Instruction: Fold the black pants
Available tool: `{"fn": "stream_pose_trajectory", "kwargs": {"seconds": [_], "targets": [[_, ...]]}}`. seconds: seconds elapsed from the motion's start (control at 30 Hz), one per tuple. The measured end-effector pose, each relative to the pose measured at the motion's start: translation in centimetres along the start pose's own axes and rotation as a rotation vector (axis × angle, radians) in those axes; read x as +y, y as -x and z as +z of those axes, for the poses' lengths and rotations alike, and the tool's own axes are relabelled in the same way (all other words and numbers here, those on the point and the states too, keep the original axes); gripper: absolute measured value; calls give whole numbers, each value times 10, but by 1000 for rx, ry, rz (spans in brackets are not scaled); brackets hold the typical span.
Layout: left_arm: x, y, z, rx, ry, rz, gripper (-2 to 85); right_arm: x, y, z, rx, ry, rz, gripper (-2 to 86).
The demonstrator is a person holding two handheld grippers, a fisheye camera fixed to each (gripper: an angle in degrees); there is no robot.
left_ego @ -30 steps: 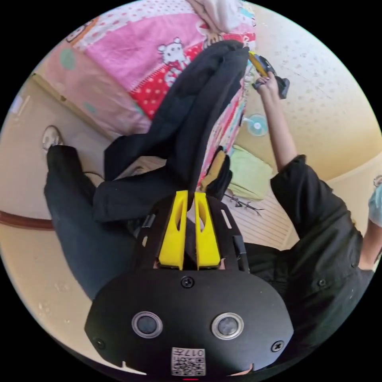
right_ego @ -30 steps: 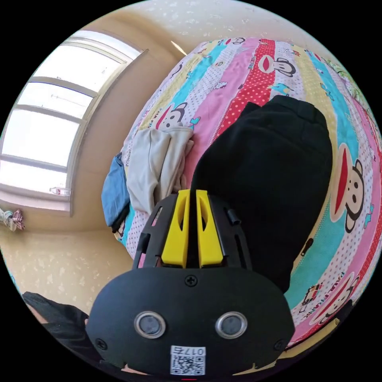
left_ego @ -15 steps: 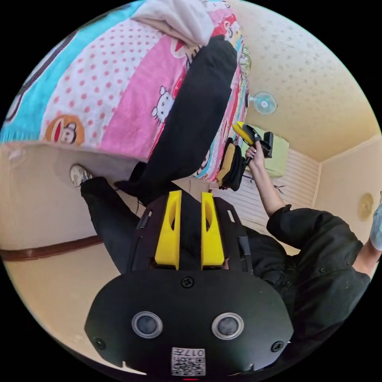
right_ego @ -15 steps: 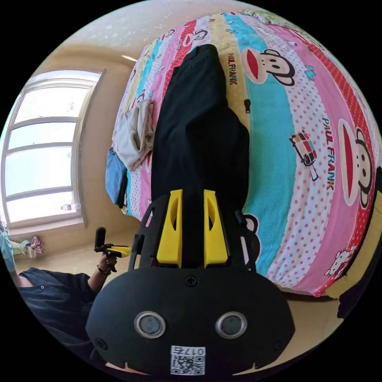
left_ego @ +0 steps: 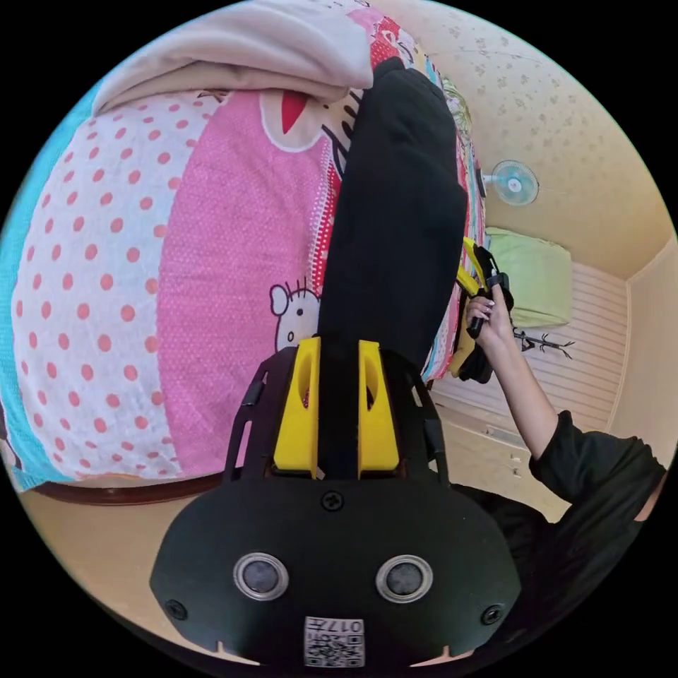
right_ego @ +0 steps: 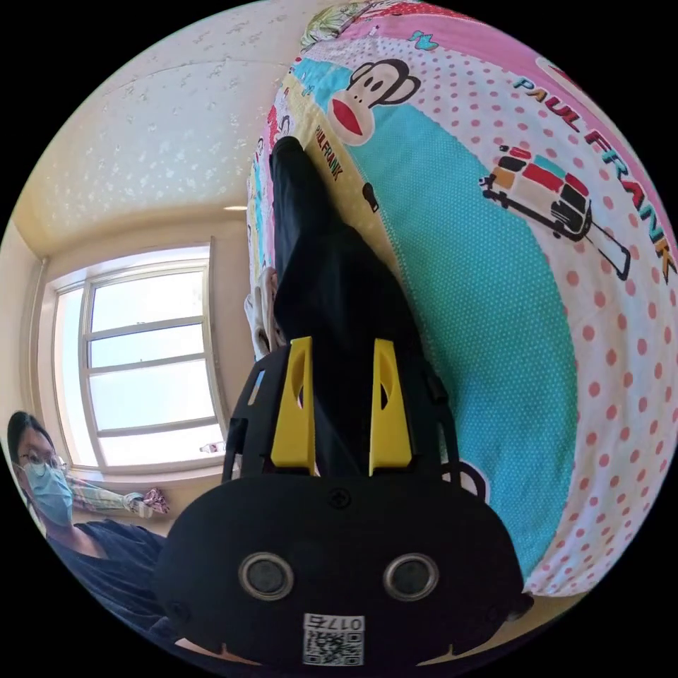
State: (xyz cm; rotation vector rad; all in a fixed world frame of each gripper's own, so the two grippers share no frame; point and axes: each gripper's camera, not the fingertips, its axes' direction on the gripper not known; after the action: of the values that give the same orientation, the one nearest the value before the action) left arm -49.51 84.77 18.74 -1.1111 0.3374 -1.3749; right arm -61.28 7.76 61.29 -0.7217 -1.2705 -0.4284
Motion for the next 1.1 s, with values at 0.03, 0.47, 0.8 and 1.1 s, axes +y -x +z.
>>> {"fn": "stream_pose_trajectory", "kwargs": {"seconds": [0.03,0.47,0.8,1.1], "targets": [[4,1,-1,20,-17,-16,81,-6,0,6,-20,33,-23,74],[70,-40,-22,101,-31,-29,0,-66,1,-27,-99,132,-96,35],[48,-47,-12,91,41,-3,116,4,1,-2,-16,142,-77,101],[70,-52,-15,192,128,-23,-3,174,9,109,229,765,-236,12]]}}
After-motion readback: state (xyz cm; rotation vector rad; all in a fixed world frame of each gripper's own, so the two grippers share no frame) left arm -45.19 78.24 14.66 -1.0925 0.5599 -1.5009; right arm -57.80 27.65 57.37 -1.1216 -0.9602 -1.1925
